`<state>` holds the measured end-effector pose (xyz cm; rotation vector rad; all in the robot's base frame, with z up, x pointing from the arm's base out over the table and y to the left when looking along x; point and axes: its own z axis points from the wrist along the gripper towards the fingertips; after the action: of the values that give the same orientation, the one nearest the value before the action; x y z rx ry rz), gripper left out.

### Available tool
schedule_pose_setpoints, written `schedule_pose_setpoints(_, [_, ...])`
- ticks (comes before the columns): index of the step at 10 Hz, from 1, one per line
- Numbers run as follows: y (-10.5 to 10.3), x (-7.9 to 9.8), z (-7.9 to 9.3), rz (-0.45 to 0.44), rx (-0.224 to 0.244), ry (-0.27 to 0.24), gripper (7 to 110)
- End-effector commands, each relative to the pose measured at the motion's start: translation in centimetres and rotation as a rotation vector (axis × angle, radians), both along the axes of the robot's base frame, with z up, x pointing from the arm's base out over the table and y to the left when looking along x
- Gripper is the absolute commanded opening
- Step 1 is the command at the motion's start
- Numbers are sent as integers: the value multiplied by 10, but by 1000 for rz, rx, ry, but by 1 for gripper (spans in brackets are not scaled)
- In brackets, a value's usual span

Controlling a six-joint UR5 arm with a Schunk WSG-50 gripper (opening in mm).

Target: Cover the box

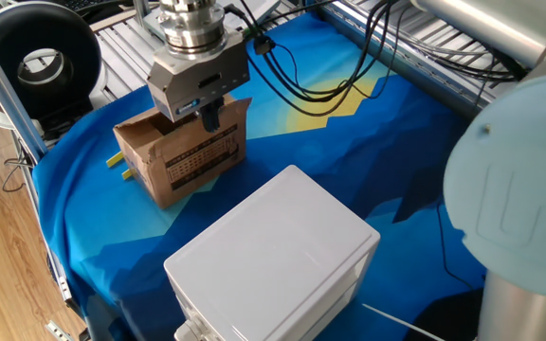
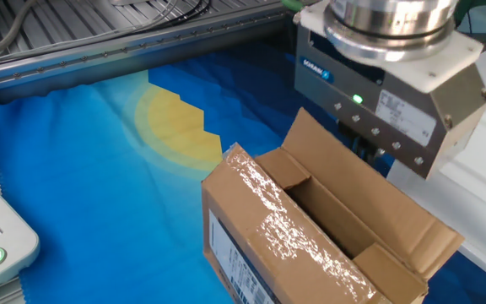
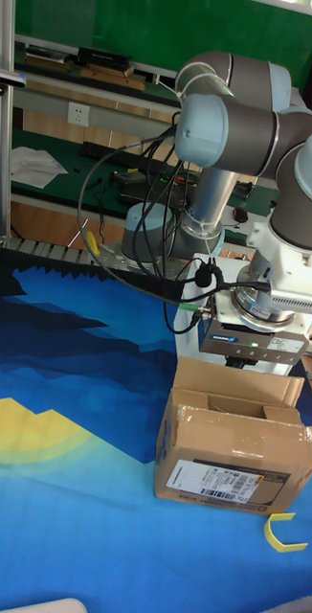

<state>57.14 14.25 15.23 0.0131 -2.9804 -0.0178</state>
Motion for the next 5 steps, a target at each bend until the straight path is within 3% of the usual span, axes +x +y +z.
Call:
schedule_pose_setpoints(1, [3, 7, -8, -5, 7, 8, 7])
schedule_pose_setpoints(2, [3, 7, -10, -8, -2, 13, 7])
schedule_pose_setpoints(5, [-12, -7, -8, -12, -72, 97, 7])
